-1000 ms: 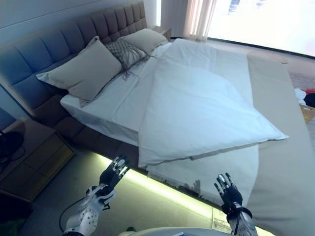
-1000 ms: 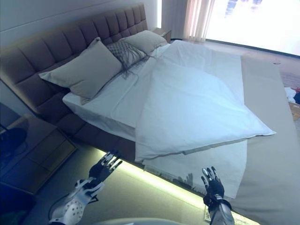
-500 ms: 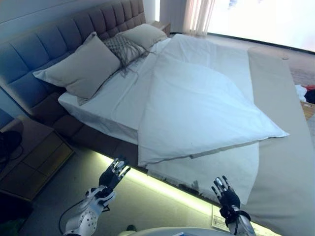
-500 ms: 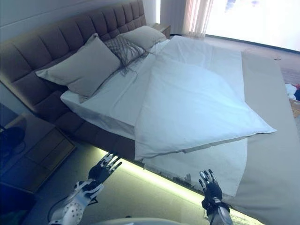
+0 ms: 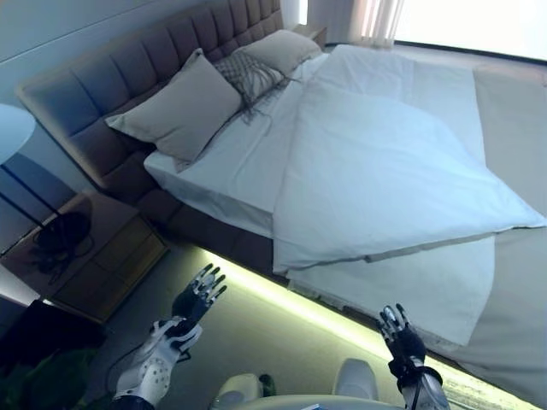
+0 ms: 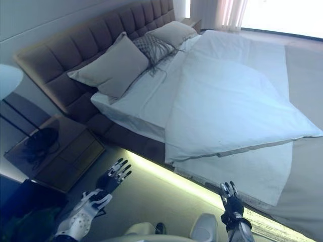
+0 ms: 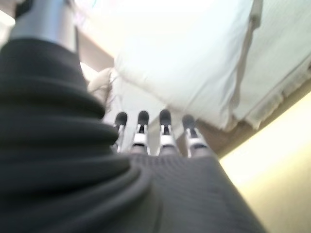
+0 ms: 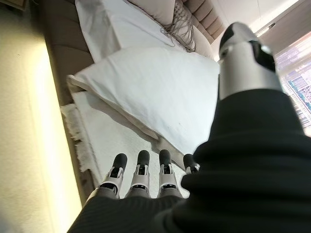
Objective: Make the bed neatly
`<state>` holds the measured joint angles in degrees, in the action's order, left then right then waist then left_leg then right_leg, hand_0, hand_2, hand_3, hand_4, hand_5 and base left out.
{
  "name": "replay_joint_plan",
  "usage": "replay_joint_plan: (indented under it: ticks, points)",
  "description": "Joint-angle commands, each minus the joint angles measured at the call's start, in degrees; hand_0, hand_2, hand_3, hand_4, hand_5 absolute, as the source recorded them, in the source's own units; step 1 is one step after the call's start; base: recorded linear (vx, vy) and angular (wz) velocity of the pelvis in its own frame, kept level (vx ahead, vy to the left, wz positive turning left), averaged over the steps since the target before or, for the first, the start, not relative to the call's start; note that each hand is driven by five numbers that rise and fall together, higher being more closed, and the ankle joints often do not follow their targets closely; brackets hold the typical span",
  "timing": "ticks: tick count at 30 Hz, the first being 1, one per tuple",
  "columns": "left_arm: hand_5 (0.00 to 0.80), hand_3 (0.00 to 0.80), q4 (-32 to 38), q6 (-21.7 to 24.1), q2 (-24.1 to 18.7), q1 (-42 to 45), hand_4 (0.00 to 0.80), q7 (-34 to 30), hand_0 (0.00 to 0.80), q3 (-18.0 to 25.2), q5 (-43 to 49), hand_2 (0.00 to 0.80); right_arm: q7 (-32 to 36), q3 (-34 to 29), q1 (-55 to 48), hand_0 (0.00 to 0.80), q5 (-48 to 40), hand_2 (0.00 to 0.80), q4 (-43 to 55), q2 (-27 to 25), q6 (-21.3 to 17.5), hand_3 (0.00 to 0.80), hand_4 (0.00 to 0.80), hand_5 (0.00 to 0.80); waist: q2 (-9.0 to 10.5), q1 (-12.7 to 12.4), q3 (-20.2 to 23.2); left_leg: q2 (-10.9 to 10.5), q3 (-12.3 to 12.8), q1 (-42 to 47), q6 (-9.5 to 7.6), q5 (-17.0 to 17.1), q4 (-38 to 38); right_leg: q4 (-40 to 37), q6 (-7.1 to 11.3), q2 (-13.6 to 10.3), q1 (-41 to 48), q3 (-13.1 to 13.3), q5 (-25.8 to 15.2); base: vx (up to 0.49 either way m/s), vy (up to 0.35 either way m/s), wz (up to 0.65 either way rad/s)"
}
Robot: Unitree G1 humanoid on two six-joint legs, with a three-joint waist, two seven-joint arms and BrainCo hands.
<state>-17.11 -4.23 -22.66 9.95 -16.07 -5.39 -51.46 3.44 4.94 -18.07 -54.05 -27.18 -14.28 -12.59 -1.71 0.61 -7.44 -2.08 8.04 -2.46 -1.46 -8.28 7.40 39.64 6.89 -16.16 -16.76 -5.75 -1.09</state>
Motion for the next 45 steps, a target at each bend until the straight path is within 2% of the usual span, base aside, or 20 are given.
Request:
replay_joint_plan:
  ticks: [1, 3, 5, 8, 11, 12, 14, 16, 18, 19, 21, 22, 25, 28, 31, 33, 38, 40, 41, 45]
  points:
    - [0.0, 0.0, 5.6, 0.2, -1.3, 0.5, 0.0, 0.8, 0.0, 0.9, -1.7, 0.0, 2.2, -1.5, 0.7, 0.0, -1.0, 0.0, 3.0, -0.6, -3.3, 0.0, 0.0, 0.0, 3.76, 1.2, 0.7, -3.1, -3.4, 5.5, -1.8, -1.1, 2.9, -18.3, 3.57, -1.7, 2.0, -0.2, -16.0, 0.43, -0.369, 0.03]
    - [0.0, 0.0, 4.9, 0.5, -1.4, -0.8, 0.0, 1.1, 0.0, -0.4, -1.5, 0.0, 1.5, -1.5, 3.1, 0.0, -1.9, 0.0, 1.9, -1.5, -3.1, 0.0, 0.0, 0.0, 5.49, 2.6, 0.4, -3.4, -5.8, 7.8, -0.38, -4.5, 3.3, -36.8, 4.7, -2.8, 1.4, 0.7, -17.0, 0.509, -0.42, -0.05]
    - [0.0, 0.0, 5.4, -0.5, -1.6, -0.8, 0.0, 1.6, 0.0, -0.2, -1.5, 0.0, 0.4, -1.3, 4.8, 0.0, -1.7, 0.0, 1.6, -1.9, -2.0, 0.0, 0.0, 0.0, 4.69, 2.9, 0.1, -1.9, -6.7, 8.8, -0.12, -6.2, 4.1, -43.3, 5.36, -2.0, 2.0, 0.8, -17.5, 0.447, -0.337, 0.08]
    - [0.0, 0.0, 5.8, -1.5, -1.6, 0.2, 0.0, 2.2, 0.0, 0.8, -1.6, 0.0, 0.6, -1.2, 4.7, 0.0, -1.1, 0.0, 1.9, -1.7, -0.6, 0.0, 0.0, 0.0, 5.11, 2.9, 0.2, -1.2, -7.5, 10.3, -0.4, -7.4, 4.3, -42.6, 5.75, -1.7, 2.1, 1.1, -18.6, 0.358, -0.314, 0.29]
    - [0.0, 0.0, 4.6, -1.2, -0.7, 2.8, 0.0, 1.1, 0.0, 1.6, -0.7, 0.0, 1.1, -0.9, 3.1, 0.0, -0.1, 0.0, 1.8, -1.4, 1.2, 0.0, 0.0, 0.0, 5.73, 3.0, 2.1, 3.4, -6.7, 13.1, 1.49, -8.3, 4.9, -39.7, 6.57, -0.7, 3.9, 1.4, -16.2, 0.449, -0.43, 0.25]
    - [0.0, 0.0, 5.0, -1.6, -0.5, 4.1, 0.0, 1.0, 0.0, 2.2, -0.9, 0.0, 0.5, -1.0, 2.5, 0.0, 0.5, 0.0, 2.4, -1.5, 2.2, 0.0, 0.0, 0.0, 5.53, 3.1, 2.6, 4.9, -6.7, 14.1, 2.15, -7.6, 4.7, -38.4, 6.58, 0.0, 4.2, 1.6, -15.2, 0.387, -0.379, 0.3]
    - [0.0, 0.0, 5.5, -2.6, -0.3, 5.8, 0.0, -0.9, 0.0, 3.0, -2.0, 0.0, 1.5, -1.1, 1.6, 0.0, 0.5, 0.0, 4.4, -2.8, 3.5, 0.0, 0.0, 0.0, 4.94, 3.0, 3.5, 9.4, -6.7, 13.5, 4.96, 0.5, 7.1, -36.4, 4.85, 2.8, 6.1, 1.3, -11.9, 0.282, -0.357, 0.21]
    - [0.0, 0.0, 5.9, -1.3, 0.4, 6.0, 0.0, -1.5, 0.0, 2.0, -1.3, 0.0, 2.4, -0.6, 1.6, 0.0, 0.6, 0.0, 4.6, -3.8, 3.0, 0.0, 0.0, 0.0, 5.23, 3.1, 3.7, 11.6, -5.8, 12.0, 5.49, 4.0, 11.4, -36.2, 2.57, 4.3, 7.7, 0.3, -10.1, 0.201, -0.313, -0.02]
    - [0.0, 0.0, 5.3, -0.2, 0.7, 5.5, 0.0, -1.9, 0.0, 0.9, -2.0, 0.0, 2.3, -0.4, 2.3, 0.0, 0.7, 0.0, 3.8, -4.3, 2.5, 0.0, 0.0, 0.0, 5.22, 3.4, 3.9, 12.3, -4.8, 11.3, 5.63, 5.8, 14.1, -35.9, 1.04, 5.3, 8.4, -0.5, -8.9, 0.151, -0.258, -0.04]
    - [0.0, 0.0, 4.9, 0.0, 1.3, 4.3, 0.0, -1.6, 0.0, -0.4, -3.1, 0.0, 1.5, -0.2, 3.7, 0.0, 0.0, 0.0, 2.4, -5.2, 2.0, 0.0, 0.0, 0.0, 5.37, 3.5, 3.9, 12.6, -3.4, 8.7, 5.65, 8.6, 20.0, -35.5, -1.25, 6.7, 10.0, -1.4, -6.9, 0.175, -0.319, -0.02]
    - [0.0, 0.0, 3.9, -0.2, 2.3, 2.8, 0.0, -2.2, 0.0, -1.8, -3.7, 0.0, 0.9, -0.5, 4.6, 0.0, -0.8, 0.0, 1.7, -5.7, 1.1, 0.0, 0.0, 0.0, 5.68, 3.8, 3.6, 13.7, -1.2, 5.4, 5.35, 9.7, 22.7, -35.2, -2.75, 7.7, 11.5, -1.8, -5.6, 0.145, -0.233, 0.01]
    - [0.0, 0.0, 3.3, 0.3, 2.6, 2.1, 0.0, -2.7, 0.0, -2.6, -3.2, 0.0, 0.9, -0.5, 4.8, 0.0, -1.3, 0.0, 1.6, -5.8, 0.5, 0.0, 0.0, 0.0, 5.73, 3.9, 3.5, 13.7, -0.9, 4.8, 5.13, 9.6, 22.1, -35.1, -2.8, 7.8, 11.9, -1.8, -5.4, 0.101, -0.06, 0.05]
    - [0.0, 0.0, 1.2, 0.9, 3.3, -0.9, 0.0, -3.4, 0.0, -4.5, -2.5, 0.0, -0.3, -1.2, 4.8, 0.0, -2.4, 0.0, 1.9, -5.5, -0.4, 0.0, 0.0, 0.0, 4.54, 4.4, 3.5, 13.5, -0.7, 5.3, 5.35, 11.8, 11.5, -34.9, -2.51, 9.5, 13.0, -1.5, -3.6, 0.089, 0.055, 0.11]
    - [0.0, 0.0, -0.7, -0.2, 4.2, -5.2, 0.0, -2.4, 0.0, -5.5, -2.4, 0.0, -1.7, -2.1, 4.5, 0.0, -4.0, 0.0, 2.0, -5.6, -0.2, 0.0, 0.0, 0.0, 3.04, 3.7, 3.5, 11.5, -2.9, 3.9, 6.99, 14.7, 0.5, -36.3, -1.88, 11.0, 15.8, -0.8, -1.9, 0.12, 0.075, 0.17]
    - [0.0, 0.0, -1.1, -0.2, 4.9, -6.4, 0.0, -2.0, 0.0, -5.8, -1.6, 0.0, -2.6, -1.2, 4.2, 0.0, -4.0, 0.0, 2.9, -5.6, -1.7, 0.0, 0.0, 0.0, 2.44, 0.5, 2.2, 8.8, -6.9, -3.8, 8.88, 20.7, -5.7, -39.0, -1.56, 11.8, 20.3, 1.2, -0.7, 0.188, 0.021, 0.11]
    - [0.0, 0.0, -1.4, -0.3, 4.8, -6.2, 0.0, -1.9, 0.0, -5.4, -1.1, 0.0, -3.1, -0.8, 4.4, 0.0, -4.1, 0.0, 3.2, -5.6, -2.2, 0.0, 0.0, 0.0, 2.05, -1.4, 1.4, 7.8, -8.2, -8.3, 9.37, 24.4, -8.2, -39.1, -1.92, 12.4, 22.0, 2.3, 0.3, 0.244, -0.008, -0.33]
    - [0.0, 0.0, -2.2, -2.0, 4.9, -4.6, 0.0, -3.6, 0.0, -3.5, 0.3, 0.0, -2.5, -0.3, 4.3, 0.0, -4.0, 0.0, 1.9, -4.3, -4.3, 0.0, 0.0, 0.0, 0.56, -4.4, 1.5, 6.5, -8.4, -14.1, 9.44, 25.6, -11.9, -37.0, -3.07, 13.7, 24.9, 2.9, 3.9, 0.275, 0.01, -0.7]
    - [0.0, 0.0, -2.1, -2.2, 4.8, -4.0, 0.0, -3.6, 0.0, -3.2, 0.7, 0.0, -1.9, -0.4, 4.1, 0.0, -3.7, 0.0, 1.3, -3.9, -4.3, 0.0, 0.0, 0.0, 0.11, -4.9, 1.9, 6.5, -10.3, -13.9, 9.29, 25.9, -12.0, -36.6, -3.14, 13.9, 26.0, 3.9, 5.1, 0.28, 0.069, -0.72]
    - [0.0, 0.0, -1.8, -2.2, 4.7, -3.4, 0.0, -3.0, 0.0, -3.0, 1.0, 0.0, -1.5, -0.2, 4.2, 0.0, -3.8, 0.0, 1.2, -3.8, -3.9, 0.0, 0.0, 0.0, -0.23, -5.2, 2.1, 6.6, -11.7, -13.2, 9.05, 25.6, -11.9, -36.4, -3.04, 13.7, 27.1, 4.9, 6.0, 0.318, 0.128, -0.22]
    - [0.0, 0.0, -3.5, -1.5, 4.4, -3.9, 0.0, -2.7, 0.0, -2.2, 0.9, 0.0, -2.6, 1.0, 5.9, 0.0, -3.2, 0.0, 1.2, -3.1, -4.1, 0.0, 0.0, 0.0, -0.55, -5.6, 2.1, 6.9, -12.9, -11.4, 8.12, 23.1, -5.1, -35.2, -1.96, 11.5, 29.9, 6.6, 8.1, 0.252, 0.187, -0.28]
